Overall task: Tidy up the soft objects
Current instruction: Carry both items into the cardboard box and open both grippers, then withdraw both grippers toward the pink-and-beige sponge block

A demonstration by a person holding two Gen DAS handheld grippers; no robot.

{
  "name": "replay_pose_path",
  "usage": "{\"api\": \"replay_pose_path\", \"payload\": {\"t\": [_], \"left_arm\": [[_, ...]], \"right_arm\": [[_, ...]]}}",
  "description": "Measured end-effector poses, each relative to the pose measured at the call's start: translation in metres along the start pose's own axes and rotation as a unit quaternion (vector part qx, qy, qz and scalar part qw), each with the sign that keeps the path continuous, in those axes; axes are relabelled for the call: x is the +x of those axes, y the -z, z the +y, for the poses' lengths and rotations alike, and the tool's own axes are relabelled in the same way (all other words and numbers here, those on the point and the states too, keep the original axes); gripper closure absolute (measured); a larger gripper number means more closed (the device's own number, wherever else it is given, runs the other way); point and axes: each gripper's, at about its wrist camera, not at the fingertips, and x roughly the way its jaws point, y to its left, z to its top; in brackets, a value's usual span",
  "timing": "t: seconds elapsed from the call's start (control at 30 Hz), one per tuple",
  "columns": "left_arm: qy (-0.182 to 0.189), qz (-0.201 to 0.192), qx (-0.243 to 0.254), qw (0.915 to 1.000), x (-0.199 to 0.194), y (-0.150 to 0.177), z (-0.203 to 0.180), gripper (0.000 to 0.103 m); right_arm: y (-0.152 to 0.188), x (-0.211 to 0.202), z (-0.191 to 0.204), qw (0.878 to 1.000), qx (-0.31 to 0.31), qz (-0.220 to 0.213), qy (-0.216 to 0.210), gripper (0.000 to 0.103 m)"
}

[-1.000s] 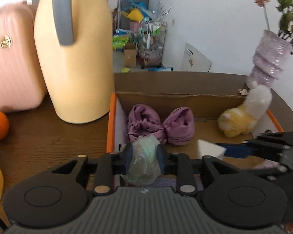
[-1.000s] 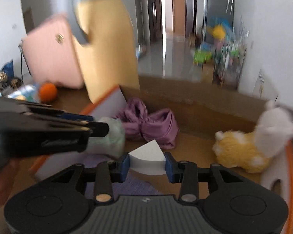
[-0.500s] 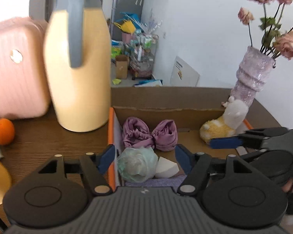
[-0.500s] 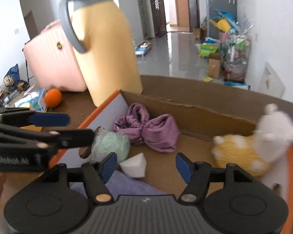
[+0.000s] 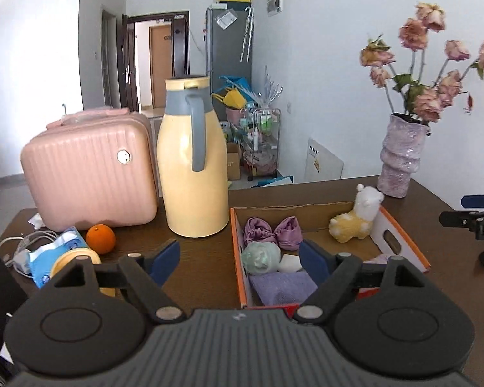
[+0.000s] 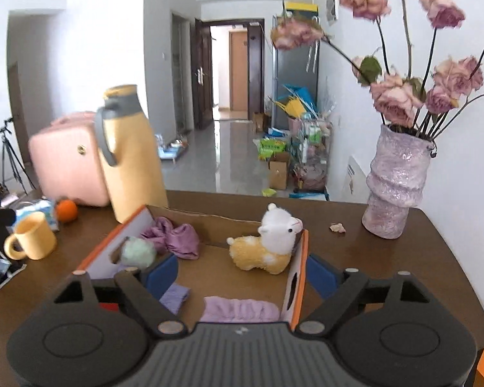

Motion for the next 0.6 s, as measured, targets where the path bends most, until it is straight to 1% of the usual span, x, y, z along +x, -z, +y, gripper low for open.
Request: {"api": "replay_pose_path", "payload": {"t": [0.13,0.23,0.33,0.4,0.47,0.53,0.6], "left_arm": [[-0.004,-0.017,0.01,0.9998,-0.031,0.01,-0.012,0.019],[-0.007,-0.046,0.004,0.9989,-0.06,0.033,-0.019,0.018],[-0.003,-0.078,-0.001,0.997,-0.095,0.073,-0.029,0.016],[0.009,-0.1,0.006,0.9949,-0.12,0.104,-0.04,0.015],[0.025,-0.112,0.005,0.9933,-0.139,0.132,-0.05,0.015],[0.045,-0.107,-0.005,0.9932,-0.151,0.154,-0.058,0.015],[0.06,-0.091,-0.017,0.9939,-0.16,0.175,-0.067,0.015]], "right_arm": [[0.014,-0.032,0.009,0.999,-0.007,-0.036,0.001,0.017],[0.044,-0.061,0.021,0.998,-0.005,-0.069,-0.003,0.017],[0.089,-0.089,0.038,0.995,-0.01,-0.095,-0.008,0.016],[0.123,-0.106,0.049,0.995,-0.016,-0.102,-0.011,0.016],[0.153,-0.12,0.056,0.994,-0.014,-0.108,-0.017,0.016],[0.182,-0.133,0.058,0.994,-0.001,-0.107,-0.025,0.016],[0.21,-0.146,0.055,0.993,0.021,-0.112,-0.028,0.016]]}}
